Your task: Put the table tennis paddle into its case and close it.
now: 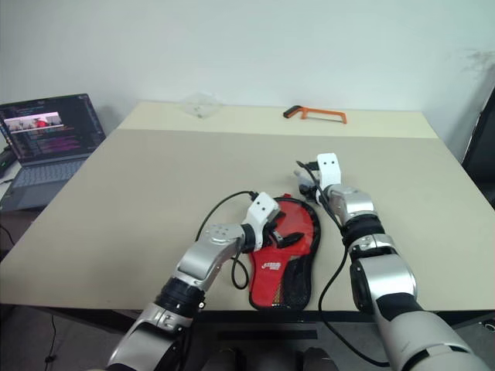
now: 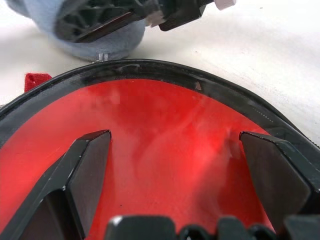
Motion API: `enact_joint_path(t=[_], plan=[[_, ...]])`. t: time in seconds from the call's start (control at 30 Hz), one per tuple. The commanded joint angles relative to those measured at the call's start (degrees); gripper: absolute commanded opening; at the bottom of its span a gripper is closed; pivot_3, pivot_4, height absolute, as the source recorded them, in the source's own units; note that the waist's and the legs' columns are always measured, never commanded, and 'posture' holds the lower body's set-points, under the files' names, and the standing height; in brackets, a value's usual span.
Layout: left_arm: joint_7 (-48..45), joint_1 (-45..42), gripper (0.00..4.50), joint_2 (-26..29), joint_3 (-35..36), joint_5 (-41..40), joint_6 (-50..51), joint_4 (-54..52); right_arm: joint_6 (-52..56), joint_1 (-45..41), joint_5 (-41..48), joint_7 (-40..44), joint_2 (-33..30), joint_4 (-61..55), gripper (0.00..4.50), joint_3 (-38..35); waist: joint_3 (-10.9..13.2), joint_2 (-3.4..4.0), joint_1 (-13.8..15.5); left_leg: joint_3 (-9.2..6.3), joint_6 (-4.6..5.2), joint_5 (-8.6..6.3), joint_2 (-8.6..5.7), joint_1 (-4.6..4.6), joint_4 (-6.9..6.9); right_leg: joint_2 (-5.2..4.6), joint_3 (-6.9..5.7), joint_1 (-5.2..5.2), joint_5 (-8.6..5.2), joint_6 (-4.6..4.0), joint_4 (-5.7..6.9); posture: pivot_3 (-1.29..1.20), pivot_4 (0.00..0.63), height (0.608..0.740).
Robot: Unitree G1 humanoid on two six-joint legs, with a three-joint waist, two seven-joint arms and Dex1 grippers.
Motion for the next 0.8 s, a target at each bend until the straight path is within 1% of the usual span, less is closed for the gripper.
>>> enact_joint_path(t=[0.03, 0.1, 0.17, 0.23, 0.33, 0.47, 0.63, 0.8], plan=[[0.1, 1.5, 4.5, -0.2, -0.9, 0.0, 2.2, 0.7, -3.1, -2.4, -0.5, -2.8, -0.8, 1.7, 2.19, -1.8, 0.0, 0.0, 0.0, 0.0, 0.0, 0.0, 0.0, 0.0, 0.0, 0.0, 0.0, 0.0, 0.0, 0.0, 0.0, 0.0, 0.15, 0.74], [0.1, 1.6, 4.5, -0.1, -1.0, 0.1, 2.3, 0.5, -4.7, -2.7, -1.1, -4.4, -1.8, 2.6, 1.6, -1.9, 0.0, 0.0, 0.0, 0.01, 0.0, 0.0, 0.0, 0.0, 0.0, 0.0, 0.0, 0.01, 0.0, 0.0, -0.01, 0.0, 0.15, 0.74], [0.0, 1.6, 4.5, 0.1, -0.9, 0.1, 2.6, 0.4, -6.2, -2.4, -3.6, -4.7, -3.6, 2.4, 1.1, -0.1, 0.0, 0.0, 0.1, 0.02, 0.0, 0.0, -0.01, 0.0, 0.0, -0.01, 0.01, 0.01, 0.0, 0.0, -0.02, 0.0, 0.15, 0.74], [-0.4, 1.4, 4.5, 0.5, -1.5, 0.5, 2.2, 0.9, -6.7, -1.4, -6.2, -2.7, -5.3, 0.8, 0.82, 2.6, 0.0, 0.0, 0.2, 0.03, 0.0, 0.0, -0.02, -0.01, -0.01, -0.02, 0.01, 0.01, -0.02, 0.03, -0.03, 0.0, 0.15, 0.74], [-0.9, 0.8, 4.5, 1.0, -2.3, 1.3, 1.0, 2.3, -5.3, 1.7, -9.3, 2.7, -7.9, -4.8, 0.64, 7.1, 0.0, 0.01, 0.2, 0.05, 0.0, 0.0, -0.03, 0.0, -0.01, -0.03, 0.03, 0.0, -0.05, 0.09, -0.05, 0.0, 0.15, 0.74], [-1.0, 0.1, 4.5, 0.5, -2.5, 1.1, 1.1, 3.2, -0.2, 8.8, -11.2, 10.7, -13.1, -19.6, 0.57, 11.5, 0.0, 0.04, 0.5, 0.04, 0.0, 0.0, -0.03, 0.0, -0.01, -0.02, 0.02, 0.02, -0.07, 0.12, -0.04, 0.0, 0.15, 0.74], [-1.7, -0.1, 4.5, 0.5, -3.4, 1.2, 1.1, 3.9, 5.6, 18.8, -13.0, 21.5, -22.8, -38.5, 0.55, 16.2, 0.0, 0.08, 1.4, 0.06, -0.01, -0.01, -0.07, -0.01, 0.0, -0.06, 0.04, 0.02, -0.08, 0.17, -0.07, 0.0, 0.15, 0.74], [-2.1, -0.8, 4.5, 0.9, -4.0, 1.7, 0.8, 5.3, 7.7, 26.6, -12.6, 30.0, -31.7, -51.8, 0.55, 17.6, -0.1, 0.13, 1.6, 0.06, -0.01, -0.01, -0.06, 0.01, 0.01, -0.06, 0.03, 0.03, -0.15, 0.26, -0.1, 0.0, 0.15, 0.74]])
